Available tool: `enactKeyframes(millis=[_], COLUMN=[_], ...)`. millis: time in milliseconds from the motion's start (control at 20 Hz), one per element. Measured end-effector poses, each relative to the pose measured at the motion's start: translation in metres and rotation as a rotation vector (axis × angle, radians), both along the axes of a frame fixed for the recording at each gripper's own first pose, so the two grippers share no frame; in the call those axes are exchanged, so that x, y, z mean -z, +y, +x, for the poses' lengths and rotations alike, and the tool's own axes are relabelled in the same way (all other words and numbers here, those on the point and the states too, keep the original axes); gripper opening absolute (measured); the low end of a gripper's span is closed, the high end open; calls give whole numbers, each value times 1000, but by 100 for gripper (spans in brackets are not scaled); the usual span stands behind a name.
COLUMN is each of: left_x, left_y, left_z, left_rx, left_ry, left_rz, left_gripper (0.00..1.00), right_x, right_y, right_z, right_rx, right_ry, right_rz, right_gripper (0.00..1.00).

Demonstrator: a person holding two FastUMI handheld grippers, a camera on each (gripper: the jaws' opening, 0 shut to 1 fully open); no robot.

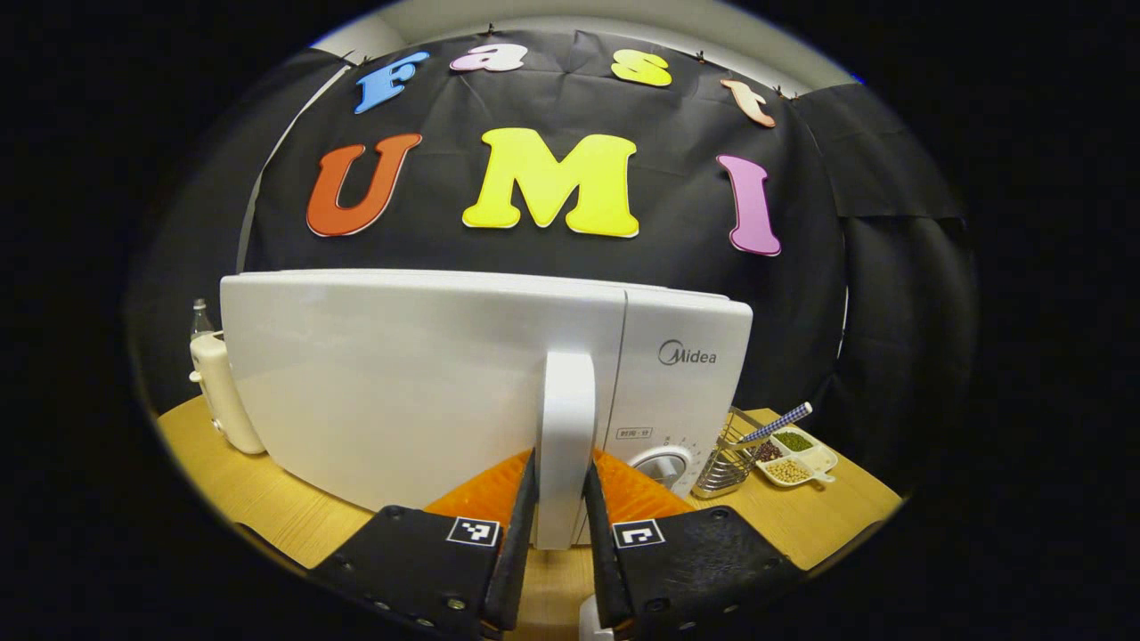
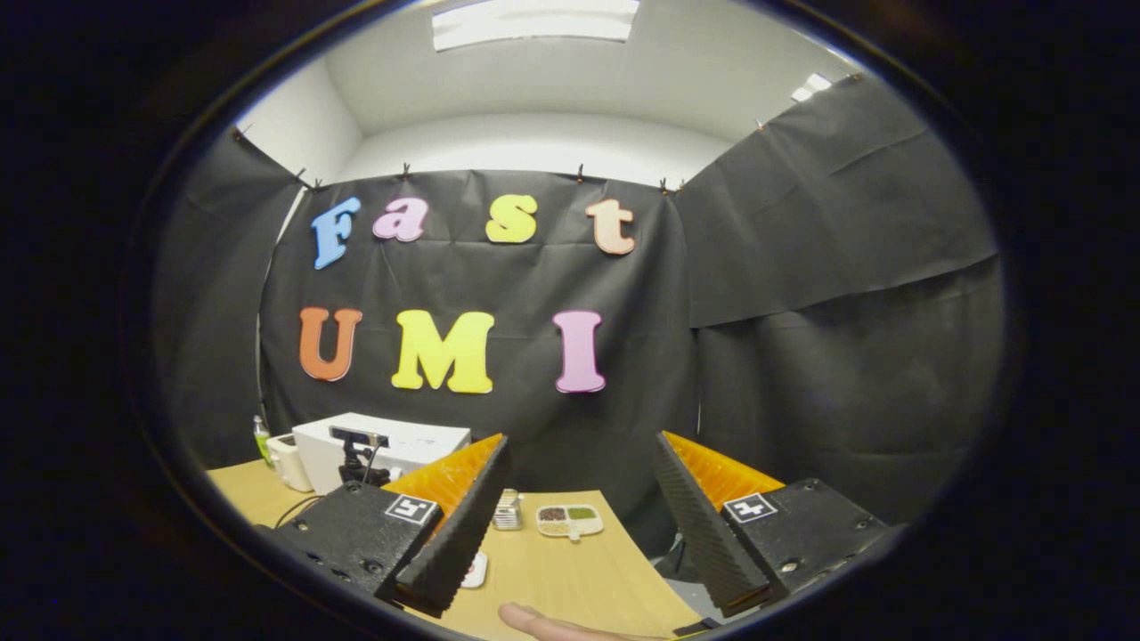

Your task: Open the microwave oven with the left hand, put the food in, and close the microwave oven.

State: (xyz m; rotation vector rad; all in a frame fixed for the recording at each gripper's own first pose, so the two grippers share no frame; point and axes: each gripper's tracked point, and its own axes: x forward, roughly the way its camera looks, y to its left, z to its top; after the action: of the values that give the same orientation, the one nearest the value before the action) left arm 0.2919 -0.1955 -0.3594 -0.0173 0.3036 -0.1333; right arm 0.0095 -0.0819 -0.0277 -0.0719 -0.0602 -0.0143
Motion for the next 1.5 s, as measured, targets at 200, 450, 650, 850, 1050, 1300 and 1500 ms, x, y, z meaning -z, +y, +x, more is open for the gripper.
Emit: enactKeyframes(millis=[200,450,650,850,1050,1300,1500], left_x=[6,8,8,6,0,-8,-12], left_y=[0,1,1,4,14,35,56], left_z=[-3,-14,-14,-23,-55,-99,-131], left_rx=[7,36,44,34,58,107,127], left_ry=[35,80,74,81,37,29,35], left_rz=[30,10,11,11,6,-2,-4], left_gripper=[18,18,10,10,10,10,10], right_x=[-6,-13,-14,-10,-6,-3,-11], right_y=[1,-2,-2,-4,-5,14,27], right_z=[-11,-27,-37,-40,-39,-47,-62], right_rx=[-4,0,1,2,4,-36,-50], right_ry=[-7,-25,-29,-18,-5,18,-9], right_rz=[1,-9,-14,-11,4,27,8], right_gripper=[94,94,94,94,94,94,94])
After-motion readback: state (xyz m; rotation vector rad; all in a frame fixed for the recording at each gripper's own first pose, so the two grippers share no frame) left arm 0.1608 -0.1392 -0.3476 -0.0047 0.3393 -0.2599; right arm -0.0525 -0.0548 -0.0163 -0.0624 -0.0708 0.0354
